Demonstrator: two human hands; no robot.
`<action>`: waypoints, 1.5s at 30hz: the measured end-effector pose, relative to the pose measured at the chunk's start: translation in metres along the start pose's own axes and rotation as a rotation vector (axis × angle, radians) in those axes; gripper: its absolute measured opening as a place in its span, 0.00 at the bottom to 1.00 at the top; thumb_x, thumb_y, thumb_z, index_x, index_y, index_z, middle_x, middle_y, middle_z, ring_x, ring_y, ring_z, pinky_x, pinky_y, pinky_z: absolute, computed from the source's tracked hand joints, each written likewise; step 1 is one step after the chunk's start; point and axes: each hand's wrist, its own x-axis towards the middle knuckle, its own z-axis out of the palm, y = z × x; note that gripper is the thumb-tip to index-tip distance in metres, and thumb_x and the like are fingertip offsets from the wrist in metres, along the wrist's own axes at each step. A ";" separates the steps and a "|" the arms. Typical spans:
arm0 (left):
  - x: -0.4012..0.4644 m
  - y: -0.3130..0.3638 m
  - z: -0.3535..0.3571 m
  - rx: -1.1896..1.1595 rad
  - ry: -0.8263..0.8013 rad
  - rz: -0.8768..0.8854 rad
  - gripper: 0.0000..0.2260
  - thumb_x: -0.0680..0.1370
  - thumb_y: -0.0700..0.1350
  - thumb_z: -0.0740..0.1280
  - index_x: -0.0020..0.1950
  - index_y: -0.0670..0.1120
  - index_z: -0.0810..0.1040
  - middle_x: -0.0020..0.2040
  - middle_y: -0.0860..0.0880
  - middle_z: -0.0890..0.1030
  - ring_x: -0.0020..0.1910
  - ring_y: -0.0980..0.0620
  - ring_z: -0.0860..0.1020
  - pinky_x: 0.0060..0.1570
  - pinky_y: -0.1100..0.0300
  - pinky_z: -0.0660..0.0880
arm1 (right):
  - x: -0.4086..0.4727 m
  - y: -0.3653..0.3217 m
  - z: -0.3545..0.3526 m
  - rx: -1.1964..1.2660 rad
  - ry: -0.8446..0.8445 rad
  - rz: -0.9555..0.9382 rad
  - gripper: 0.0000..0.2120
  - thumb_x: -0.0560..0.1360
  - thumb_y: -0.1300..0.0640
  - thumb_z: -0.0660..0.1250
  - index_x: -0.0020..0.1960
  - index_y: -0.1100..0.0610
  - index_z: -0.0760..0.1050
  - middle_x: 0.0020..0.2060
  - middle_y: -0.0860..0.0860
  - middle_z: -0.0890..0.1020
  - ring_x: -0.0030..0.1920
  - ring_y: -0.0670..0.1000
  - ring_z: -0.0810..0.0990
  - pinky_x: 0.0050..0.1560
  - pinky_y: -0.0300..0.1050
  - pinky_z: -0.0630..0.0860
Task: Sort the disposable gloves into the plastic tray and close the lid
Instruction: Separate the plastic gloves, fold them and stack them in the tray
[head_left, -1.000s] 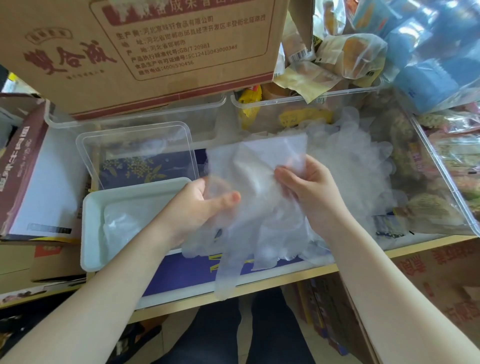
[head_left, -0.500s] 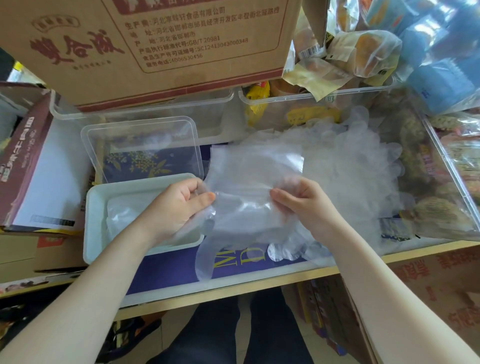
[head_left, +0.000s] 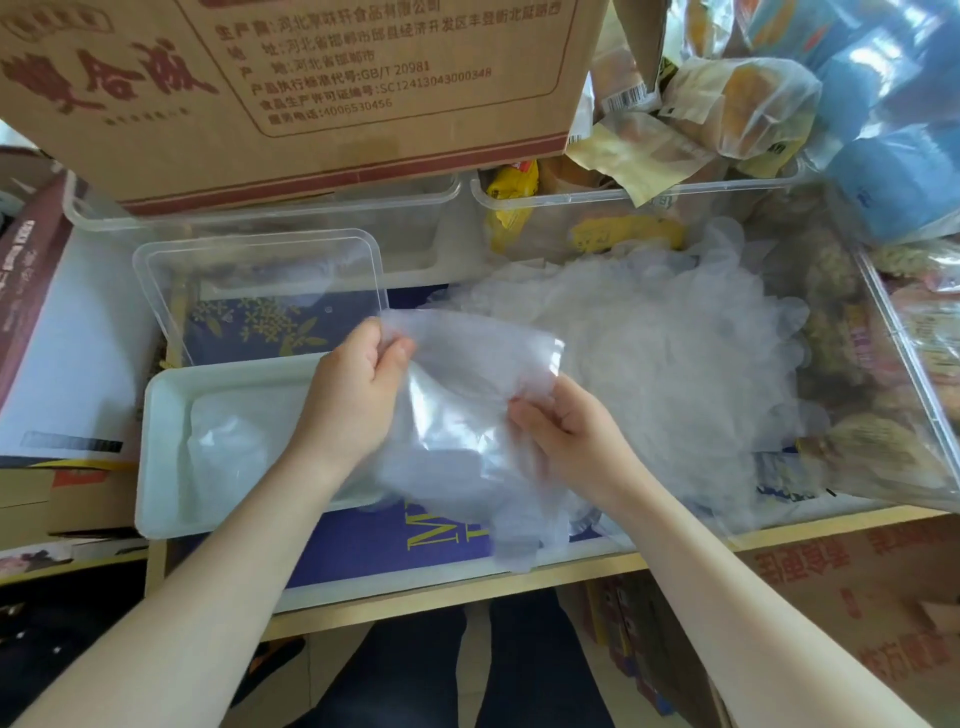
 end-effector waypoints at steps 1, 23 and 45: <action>0.000 0.002 -0.002 0.055 0.066 0.037 0.10 0.80 0.44 0.60 0.46 0.38 0.74 0.39 0.41 0.79 0.39 0.43 0.75 0.38 0.58 0.65 | 0.003 0.005 -0.004 -0.110 -0.034 0.029 0.11 0.76 0.62 0.64 0.39 0.48 0.71 0.27 0.44 0.78 0.24 0.43 0.71 0.27 0.39 0.68; 0.012 -0.022 -0.024 0.152 0.121 -0.111 0.11 0.79 0.46 0.61 0.51 0.37 0.75 0.45 0.43 0.80 0.43 0.50 0.75 0.38 0.68 0.67 | 0.073 0.067 -0.017 -0.891 0.220 -0.344 0.13 0.72 0.52 0.62 0.48 0.55 0.82 0.50 0.56 0.82 0.47 0.63 0.80 0.43 0.52 0.74; 0.008 -0.024 -0.013 0.127 -0.199 -0.065 0.07 0.79 0.46 0.62 0.46 0.47 0.79 0.41 0.49 0.81 0.42 0.50 0.78 0.40 0.63 0.71 | 0.019 0.031 -0.047 0.577 0.573 0.692 0.13 0.81 0.49 0.57 0.54 0.57 0.71 0.44 0.55 0.80 0.30 0.50 0.81 0.27 0.36 0.75</action>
